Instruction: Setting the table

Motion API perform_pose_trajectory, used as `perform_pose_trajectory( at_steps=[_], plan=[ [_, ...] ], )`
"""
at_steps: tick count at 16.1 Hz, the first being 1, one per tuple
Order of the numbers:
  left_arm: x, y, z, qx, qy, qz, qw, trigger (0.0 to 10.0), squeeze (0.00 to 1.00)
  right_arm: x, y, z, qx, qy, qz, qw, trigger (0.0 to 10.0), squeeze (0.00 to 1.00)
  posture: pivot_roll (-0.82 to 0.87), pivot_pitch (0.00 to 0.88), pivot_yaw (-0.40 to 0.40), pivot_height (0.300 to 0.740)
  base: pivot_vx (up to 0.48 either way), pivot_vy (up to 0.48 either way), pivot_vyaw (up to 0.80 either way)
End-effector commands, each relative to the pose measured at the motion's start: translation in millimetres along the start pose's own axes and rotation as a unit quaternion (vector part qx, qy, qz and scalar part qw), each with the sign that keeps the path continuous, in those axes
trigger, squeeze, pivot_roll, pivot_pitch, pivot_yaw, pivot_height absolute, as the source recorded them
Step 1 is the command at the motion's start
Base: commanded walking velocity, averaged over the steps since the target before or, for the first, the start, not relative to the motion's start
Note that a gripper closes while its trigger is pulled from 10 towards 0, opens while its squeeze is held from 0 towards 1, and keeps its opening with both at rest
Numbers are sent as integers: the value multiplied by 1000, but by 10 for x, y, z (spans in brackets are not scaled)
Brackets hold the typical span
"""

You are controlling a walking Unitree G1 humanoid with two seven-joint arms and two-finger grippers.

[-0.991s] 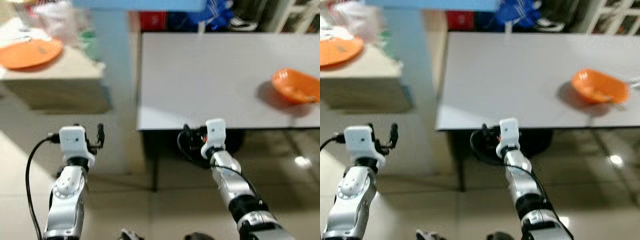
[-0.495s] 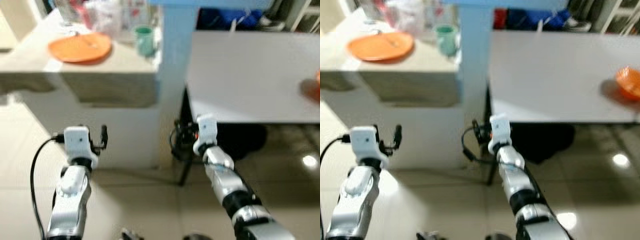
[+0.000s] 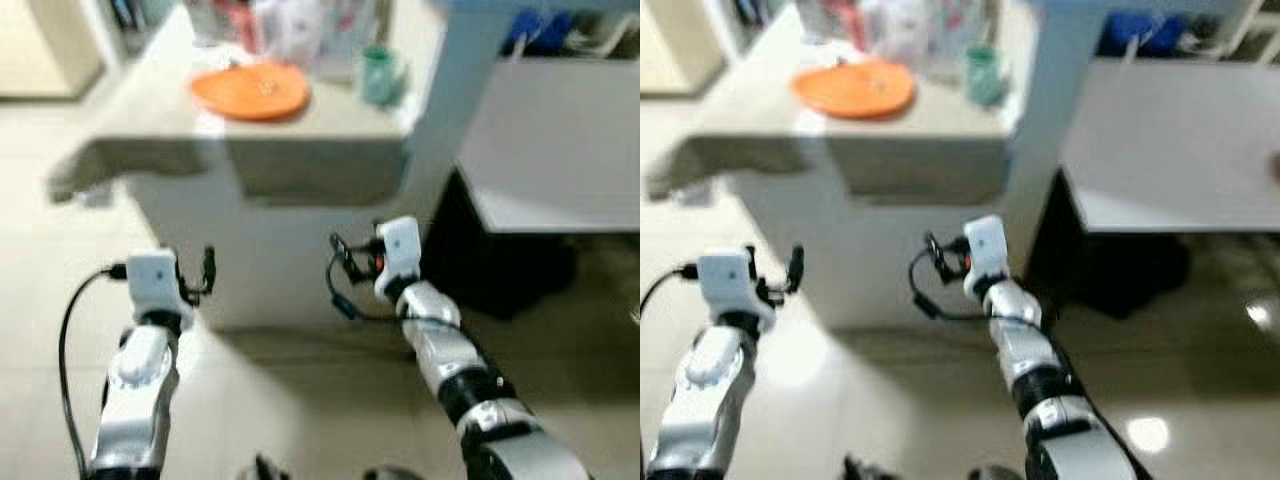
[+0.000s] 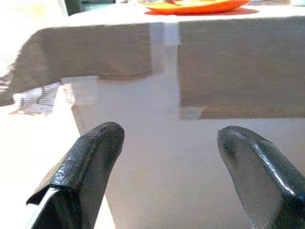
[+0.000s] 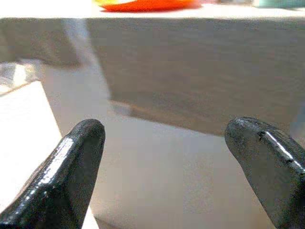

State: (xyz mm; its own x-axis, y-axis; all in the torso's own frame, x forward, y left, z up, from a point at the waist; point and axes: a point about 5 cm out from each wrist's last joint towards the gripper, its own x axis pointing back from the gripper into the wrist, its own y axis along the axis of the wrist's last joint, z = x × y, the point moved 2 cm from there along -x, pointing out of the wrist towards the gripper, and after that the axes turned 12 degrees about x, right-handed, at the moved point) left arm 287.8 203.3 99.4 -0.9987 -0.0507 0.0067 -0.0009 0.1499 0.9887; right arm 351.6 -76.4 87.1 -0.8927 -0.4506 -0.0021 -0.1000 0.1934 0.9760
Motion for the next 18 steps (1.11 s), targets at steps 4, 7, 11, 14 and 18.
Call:
perform_pose_trajectory(
  at_steps=[4,7,11,14,18],
  plan=[
    [-57,-80,-130,-36,-30,45,998,10000,0,38,-63,102,11,67,10,998,10000,0,-8,74,5,740,194,331,0],
    [-78,-41,-185,-49,-40,33,997,10000,0,28,-47,116,14,76,7,997,10000,0,-11,65,4,740,480,0,0],
    [-84,-6,-293,-59,-59,28,996,10000,0,35,-55,106,16,82,7,997,10000,0,-8,53,-2,740,467,0,0],
    [-86,8,-330,-69,-67,25,995,10000,0,24,-47,137,18,87,6,996,10000,0,-3,47,-4,740,360,-235,0],
    [-45,121,-382,-69,-64,-10,995,10000,0,16,46,90,29,54,-22,998,10000,0,7,41,-5,740,248,-251,0]
  ],
)
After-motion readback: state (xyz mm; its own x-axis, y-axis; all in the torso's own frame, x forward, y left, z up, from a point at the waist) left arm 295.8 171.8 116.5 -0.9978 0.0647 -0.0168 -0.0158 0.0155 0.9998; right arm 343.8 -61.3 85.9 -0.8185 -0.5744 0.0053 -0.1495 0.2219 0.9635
